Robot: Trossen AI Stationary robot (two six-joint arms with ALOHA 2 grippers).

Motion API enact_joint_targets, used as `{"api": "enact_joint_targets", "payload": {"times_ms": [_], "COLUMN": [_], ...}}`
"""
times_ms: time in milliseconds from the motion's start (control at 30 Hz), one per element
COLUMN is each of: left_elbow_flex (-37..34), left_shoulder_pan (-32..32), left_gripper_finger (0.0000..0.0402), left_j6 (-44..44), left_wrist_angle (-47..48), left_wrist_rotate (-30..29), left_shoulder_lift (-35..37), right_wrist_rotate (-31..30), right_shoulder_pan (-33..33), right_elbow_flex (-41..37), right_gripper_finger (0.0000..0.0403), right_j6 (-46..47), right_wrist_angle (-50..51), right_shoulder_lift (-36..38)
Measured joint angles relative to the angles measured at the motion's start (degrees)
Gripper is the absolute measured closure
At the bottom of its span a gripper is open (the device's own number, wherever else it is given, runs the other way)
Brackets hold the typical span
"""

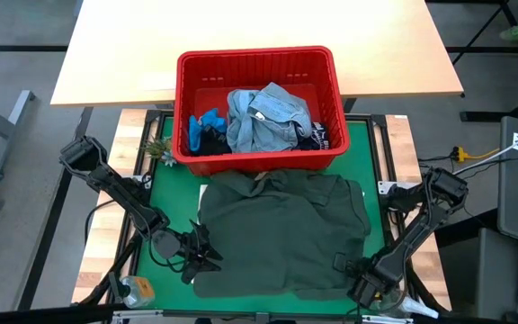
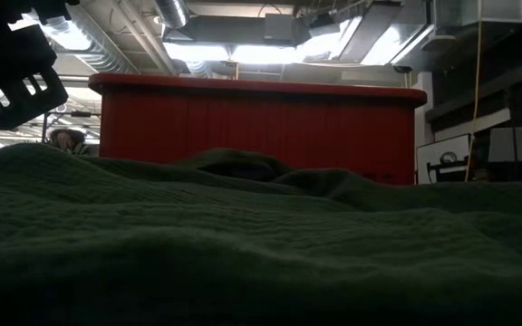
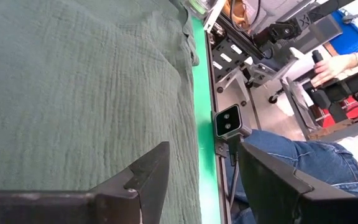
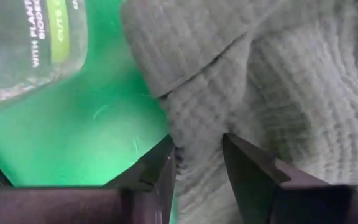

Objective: Fold Laundry from Bin
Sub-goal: Fold the green t-shirt

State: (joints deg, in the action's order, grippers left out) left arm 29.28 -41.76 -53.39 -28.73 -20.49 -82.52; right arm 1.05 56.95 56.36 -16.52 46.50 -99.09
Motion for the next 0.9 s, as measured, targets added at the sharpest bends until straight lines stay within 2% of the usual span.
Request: {"api": "enact_joint_targets", "payload": {"times_ms": [167,267,333,500,633,733,900], "left_elbow_flex": [0.0,0.0,0.0,0.3,3.7,9.7,22.4], "left_shoulder_pan": [0.0,0.0,-0.6,-3.2,-5.2,-6.7,-7.9], "left_gripper_finger": [0.0218,0.0218,0.0218,0.0218,0.0218,0.0218,0.0218], "left_j6": [1.0,4.4,5.7,5.9,6.4,9.4,13.9], "left_wrist_angle": [0.0,0.0,0.0,0.2,1.2,8.3,28.8], "left_wrist_rotate": [0.5,3.9,6.2,6.4,5.0,5.0,5.2], "left_shoulder_lift": [0.0,0.0,0.0,0.0,-0.5,-2.6,-7.9], "right_wrist_rotate": [0.2,0.2,0.2,0.5,0.8,0.9,0.9], "right_shoulder_pan": [0.0,0.0,0.0,0.0,0.0,0.0,0.0], "right_elbow_flex": [0.0,0.0,0.0,0.0,0.0,0.0,0.0], "right_gripper_finger": [0.0320,0.0372,0.0393,0.0375,0.0382,0.0396,0.0388], "right_j6": [0.0,0.1,0.1,1.1,3.0,3.3,3.4], "right_wrist_angle": [0.0,0.1,0.0,0.0,0.1,0.1,0.0], "right_shoulder_lift": [0.0,-0.1,-0.1,-0.1,-0.1,-0.1,-0.1]}}
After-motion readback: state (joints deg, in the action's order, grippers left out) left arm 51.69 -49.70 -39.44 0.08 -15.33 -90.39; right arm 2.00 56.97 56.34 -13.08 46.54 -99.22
